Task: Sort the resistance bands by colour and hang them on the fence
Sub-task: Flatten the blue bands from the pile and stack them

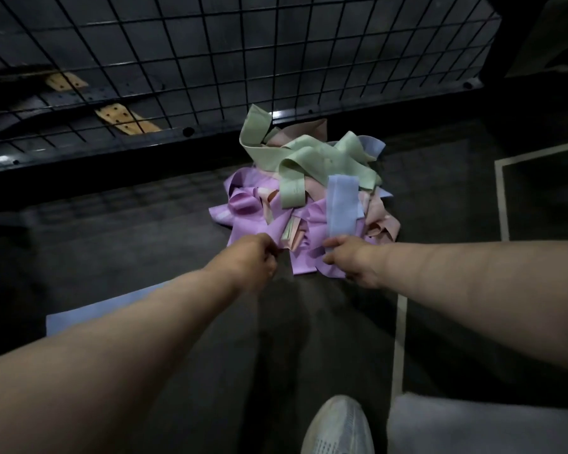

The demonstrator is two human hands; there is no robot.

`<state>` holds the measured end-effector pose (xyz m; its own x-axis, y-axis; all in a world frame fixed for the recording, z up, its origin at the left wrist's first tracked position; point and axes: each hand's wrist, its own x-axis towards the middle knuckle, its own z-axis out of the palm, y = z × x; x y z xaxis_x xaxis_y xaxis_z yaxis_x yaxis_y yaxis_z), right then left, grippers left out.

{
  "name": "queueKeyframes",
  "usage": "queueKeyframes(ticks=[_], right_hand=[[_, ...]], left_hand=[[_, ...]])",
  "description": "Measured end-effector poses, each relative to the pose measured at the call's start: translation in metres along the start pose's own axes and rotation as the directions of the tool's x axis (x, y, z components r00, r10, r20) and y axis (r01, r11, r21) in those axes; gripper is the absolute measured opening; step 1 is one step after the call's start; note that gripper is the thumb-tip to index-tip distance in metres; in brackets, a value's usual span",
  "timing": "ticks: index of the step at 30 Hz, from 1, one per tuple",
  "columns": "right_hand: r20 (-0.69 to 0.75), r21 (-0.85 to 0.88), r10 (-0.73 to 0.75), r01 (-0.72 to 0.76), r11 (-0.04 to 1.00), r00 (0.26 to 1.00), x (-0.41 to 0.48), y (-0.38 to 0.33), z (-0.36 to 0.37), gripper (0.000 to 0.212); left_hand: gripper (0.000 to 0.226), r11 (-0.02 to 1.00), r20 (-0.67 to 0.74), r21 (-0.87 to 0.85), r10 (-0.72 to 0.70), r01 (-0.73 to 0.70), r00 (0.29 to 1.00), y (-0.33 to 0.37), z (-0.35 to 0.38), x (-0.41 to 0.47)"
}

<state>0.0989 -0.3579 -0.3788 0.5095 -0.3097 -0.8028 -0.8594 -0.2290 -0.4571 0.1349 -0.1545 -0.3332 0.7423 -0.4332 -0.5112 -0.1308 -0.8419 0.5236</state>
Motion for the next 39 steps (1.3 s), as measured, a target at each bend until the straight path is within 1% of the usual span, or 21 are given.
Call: queueKeyframes(ticks=[2,3,5,7,9,10,11,13,14,15,17,21,24,25,29,30,31,32,35,36,39], right_hand=[[-0.010,0.003,0.029,-0.029,1.000,1.000,0.002,0.000,0.000,0.029],[-0.047,0.012,0.046,-0.046,0.999,0.998,0.005,0.001,0.000,0.035],[-0.195,-0.006,0.065,-0.067,0.998,0.979,0.009,0.001,-0.006,0.052],[-0.329,-0.103,0.002,-0.038,0.994,0.944,0.005,-0.002,-0.014,0.060],[-0.358,-0.226,-0.161,0.082,0.971,0.920,0.003,-0.008,-0.022,0.062],[-0.343,-0.266,-0.266,0.178,0.947,0.901,0.001,-0.014,-0.027,0.060],[-0.330,-0.298,-0.371,0.276,0.914,0.868,-0.002,-0.022,-0.031,0.053],[-0.328,-0.403,-0.571,0.436,0.805,0.752,-0.010,-0.046,-0.039,0.022],[-0.326,-0.461,-0.646,0.481,0.746,0.690,-0.014,-0.059,-0.043,0.013],[-0.309,-0.520,-0.708,0.510,0.685,0.635,-0.019,-0.074,-0.046,0.013],[-0.272,-0.586,-0.754,0.519,0.623,0.598,-0.035,-0.100,-0.052,0.021],[-0.243,-0.577,-0.781,0.561,0.593,0.575,-0.085,-0.146,-0.064,0.020],[-0.099,-0.459,-0.806,0.692,0.558,0.584,-0.152,-0.171,-0.063,0.019],[-0.053,-0.421,-0.809,0.722,0.549,0.585,-0.176,-0.176,-0.061,0.021],[0.084,-0.402,-0.858,0.805,0.437,0.508,-0.259,-0.198,-0.041,0.021],[0.099,-0.368,-0.865,0.825,0.428,0.493,-0.276,-0.203,-0.037,0.020],[0.100,-0.328,-0.871,0.843,0.427,0.480,-0.294,-0.210,-0.032,0.020],[0.087,-0.285,-0.876,0.854,0.435,0.475,-0.309,-0.215,-0.028,0.020],[0.033,-0.159,-0.889,0.880,0.447,0.457,-0.345,-0.230,-0.015,0.017],[0.009,-0.141,-0.890,0.882,0.449,0.455,-0.352,-0.232,-0.011,0.016],[-0.043,-0.128,-0.882,0.873,0.471,0.470,-0.359,-0.227,0.001,0.011]], left_hand=[[0.025,1.000,-0.006,-0.022,-0.005,0.005,1.000,-0.002,-0.003,-0.003],[0.027,1.000,-0.011,-0.030,-0.009,0.009,1.000,-0.003,-0.006,-0.005],[0.031,0.999,-0.007,-0.041,-0.018,0.018,1.000,-0.005,-0.011,-0.007],[0.032,0.999,-0.001,-0.036,-0.018,0.018,1.000,-0.005,-0.018,-0.009],[0.031,1.000,-0.003,-0.024,0.000,0.000,1.000,-0.004,-0.025,-0.011],[0.031,1.000,-0.002,-0.014,0.014,-0.014,1.000,-0.003,-0.030,-0.013],[0.031,1.000,0.000,-0.003,0.028,-0.028,1.000,-0.002,-0.034,-0.014],[0.033,0.999,-0.026,-0.001,0.052,-0.052,0.998,0.000,-0.045,-0.017],[0.033,0.998,-0.055,-0.019,0.061,-0.062,0.997,0.002,-0.051,-0.019],[0.032,0.996,-0.090,-0.046,0.071,-0.075,0.993,0.004,-0.058,-0.021],[0.030,0.988,-0.148,-0.107,0.095,-0.111,0.984,0.012,-0.073,-0.025],[0.025,0.935,-0.230,-0.325,0.065,-0.139,0.971,0.025,-0.108,-0.041],[0.030,0.888,-0.284,-0.418,0.073,-0.192,0.956,0.031,-0.133,-0.057],[0.038,0.869,-0.299,-0.446,0.084,-0.217,0.951,0.033,-0.142,-0.065],[0.099,0.809,-0.318,-0.491,0.178,-0.323,0.931,0.034,-0.182,-0.099],[0.101,0.772,-0.301,-0.537,0.201,-0.340,0.932,0.032,-0.191,-0.111],[0.091,0.718,-0.278,-0.603,0.221,-0.349,0.935,0.029,-0.199,-0.123],[0.073,0.668,-0.255,-0.658,0.236,-0.347,0.938,0.027,-0.206,-0.133],[0.020,0.627,-0.268,-0.703,0.206,-0.337,0.941,0.021,-0.229,-0.175],[0.010,0.619,-0.280,-0.710,0.189,-0.336,0.941,0.018,-0.236,-0.188],[0.009,0.540,-0.292,-0.771,0.171,-0.338,0.941,0.005,-0.251,-0.222]])
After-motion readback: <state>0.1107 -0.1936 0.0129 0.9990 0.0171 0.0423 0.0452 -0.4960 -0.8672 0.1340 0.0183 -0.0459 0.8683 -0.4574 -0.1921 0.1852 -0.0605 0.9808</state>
